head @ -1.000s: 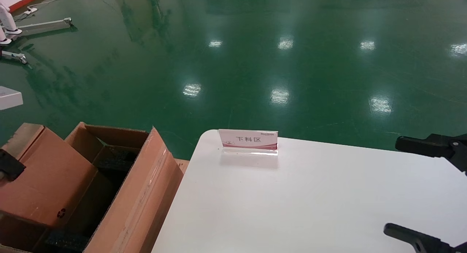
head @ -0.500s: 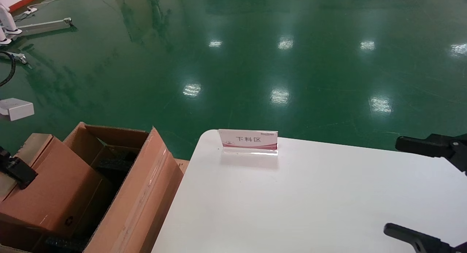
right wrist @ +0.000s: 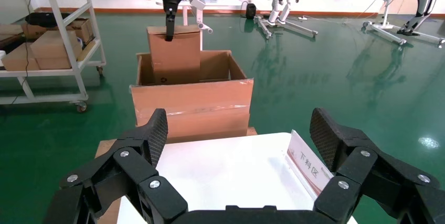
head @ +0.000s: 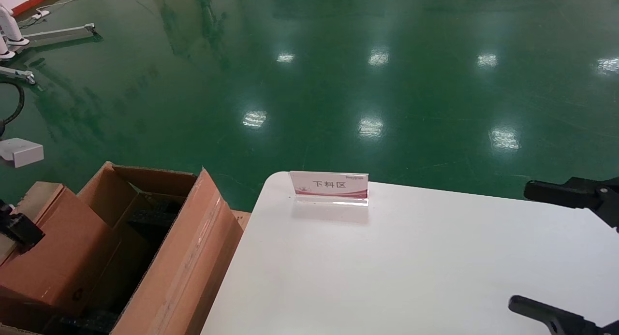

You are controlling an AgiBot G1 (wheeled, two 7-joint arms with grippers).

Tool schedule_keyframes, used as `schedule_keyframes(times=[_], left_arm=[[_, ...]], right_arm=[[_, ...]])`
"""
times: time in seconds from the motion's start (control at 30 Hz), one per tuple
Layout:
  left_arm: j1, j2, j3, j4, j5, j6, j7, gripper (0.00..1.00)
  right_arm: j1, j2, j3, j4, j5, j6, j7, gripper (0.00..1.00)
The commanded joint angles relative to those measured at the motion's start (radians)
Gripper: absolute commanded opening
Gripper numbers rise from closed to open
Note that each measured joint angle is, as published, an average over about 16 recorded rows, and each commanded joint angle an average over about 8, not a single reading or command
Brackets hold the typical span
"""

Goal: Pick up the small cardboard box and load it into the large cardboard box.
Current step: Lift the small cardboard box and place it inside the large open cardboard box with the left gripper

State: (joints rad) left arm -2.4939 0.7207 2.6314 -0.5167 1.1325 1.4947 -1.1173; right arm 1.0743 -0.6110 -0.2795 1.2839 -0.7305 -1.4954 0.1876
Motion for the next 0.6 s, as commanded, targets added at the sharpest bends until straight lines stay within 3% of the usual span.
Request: schedule_keyframes(times=[0.03,0.6], left_arm=[[0.016,0.003,-0.001,0.015,0.001,-0.008,0.006,0.0],[0.166,0.023,-0.033,0.146,-0.014,-0.092,0.073,0.0]], right_arm=[[0.0,0.0,0.0,0.0,0.0,0.0,0.0,1.0],[0.0,0.0,0.0,0.0,0.0,0.0,0.0,1.0]])
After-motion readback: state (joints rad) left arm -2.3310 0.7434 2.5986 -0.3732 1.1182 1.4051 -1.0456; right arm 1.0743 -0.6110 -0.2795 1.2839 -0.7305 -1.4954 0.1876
